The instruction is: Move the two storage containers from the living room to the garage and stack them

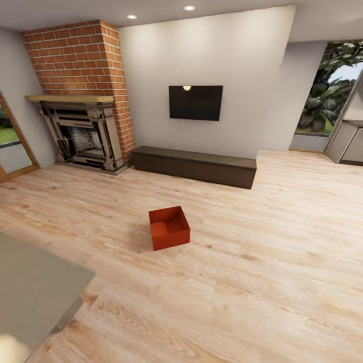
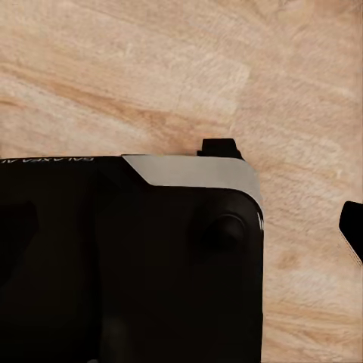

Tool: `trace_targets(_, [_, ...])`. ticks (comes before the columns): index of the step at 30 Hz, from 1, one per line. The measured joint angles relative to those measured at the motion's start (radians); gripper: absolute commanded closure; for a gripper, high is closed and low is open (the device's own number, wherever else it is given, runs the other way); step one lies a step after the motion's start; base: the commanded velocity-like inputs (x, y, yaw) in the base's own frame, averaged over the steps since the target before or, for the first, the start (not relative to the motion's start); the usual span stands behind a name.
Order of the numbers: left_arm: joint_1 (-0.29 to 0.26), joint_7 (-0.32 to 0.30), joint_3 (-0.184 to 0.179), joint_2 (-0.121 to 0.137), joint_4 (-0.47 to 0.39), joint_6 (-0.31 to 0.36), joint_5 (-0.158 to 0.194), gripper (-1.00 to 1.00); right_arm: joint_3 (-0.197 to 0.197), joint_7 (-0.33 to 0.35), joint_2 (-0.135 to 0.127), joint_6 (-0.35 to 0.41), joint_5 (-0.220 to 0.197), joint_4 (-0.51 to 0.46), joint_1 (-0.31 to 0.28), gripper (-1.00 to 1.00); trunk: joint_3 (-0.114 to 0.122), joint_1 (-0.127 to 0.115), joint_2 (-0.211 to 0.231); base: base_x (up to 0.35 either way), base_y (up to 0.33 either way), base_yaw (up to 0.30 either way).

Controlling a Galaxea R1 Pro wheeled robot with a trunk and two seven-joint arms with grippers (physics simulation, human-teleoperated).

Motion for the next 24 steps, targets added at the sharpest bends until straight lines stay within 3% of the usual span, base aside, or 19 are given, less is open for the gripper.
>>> trace_targets(24, [0.0, -0.001, 0.0, 0.0, 0.0, 0.0, 0.0, -1.0, 0.0, 0.0, 0.0, 0.0, 0.0, 0.0, 0.0, -1.0, 0.0, 0.0, 0.0, 0.323, 0.0, 0.0])
